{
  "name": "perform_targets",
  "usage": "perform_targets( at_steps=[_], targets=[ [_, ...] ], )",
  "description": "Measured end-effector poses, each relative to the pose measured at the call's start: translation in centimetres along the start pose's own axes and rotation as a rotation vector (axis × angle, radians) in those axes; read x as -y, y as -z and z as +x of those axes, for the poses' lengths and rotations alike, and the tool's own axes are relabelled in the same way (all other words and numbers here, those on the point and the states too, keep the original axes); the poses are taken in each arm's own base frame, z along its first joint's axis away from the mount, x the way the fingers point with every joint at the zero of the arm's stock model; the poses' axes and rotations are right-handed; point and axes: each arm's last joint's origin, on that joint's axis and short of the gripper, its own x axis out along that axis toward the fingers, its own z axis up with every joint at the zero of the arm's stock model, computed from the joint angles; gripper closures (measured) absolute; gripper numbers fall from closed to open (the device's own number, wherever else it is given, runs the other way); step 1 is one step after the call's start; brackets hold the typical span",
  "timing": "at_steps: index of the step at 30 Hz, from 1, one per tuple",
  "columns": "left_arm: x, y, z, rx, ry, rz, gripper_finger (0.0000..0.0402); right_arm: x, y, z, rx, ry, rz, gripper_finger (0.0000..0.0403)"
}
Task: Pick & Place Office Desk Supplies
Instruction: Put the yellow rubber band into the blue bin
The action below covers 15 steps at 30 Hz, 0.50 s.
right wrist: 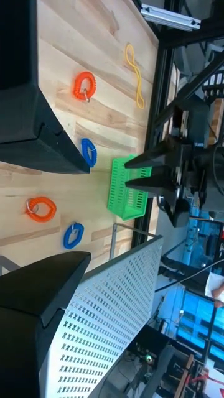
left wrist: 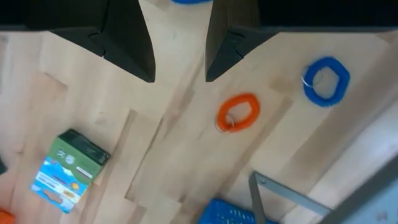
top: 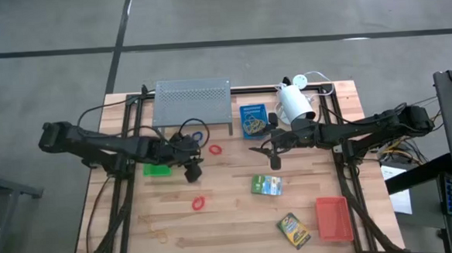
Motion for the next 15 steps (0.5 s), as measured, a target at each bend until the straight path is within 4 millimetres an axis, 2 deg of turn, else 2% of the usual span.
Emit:
perform_targets(
  at_steps=[6, 15],
  targets=[
    [2.2, 1.5, -0.8, -0.026, 0.069, -0.019, 0.0254, 0.0, 0.0, 0.0, 0.000, 0.000, 0.002, 0.0191],
    [6.2, 4.1, -3.1, -0.031, 0.199, 0.000, 0.0254, 0.0, 0.0, 0.0, 0.000, 0.000, 0.000, 0.0191]
  ],
)
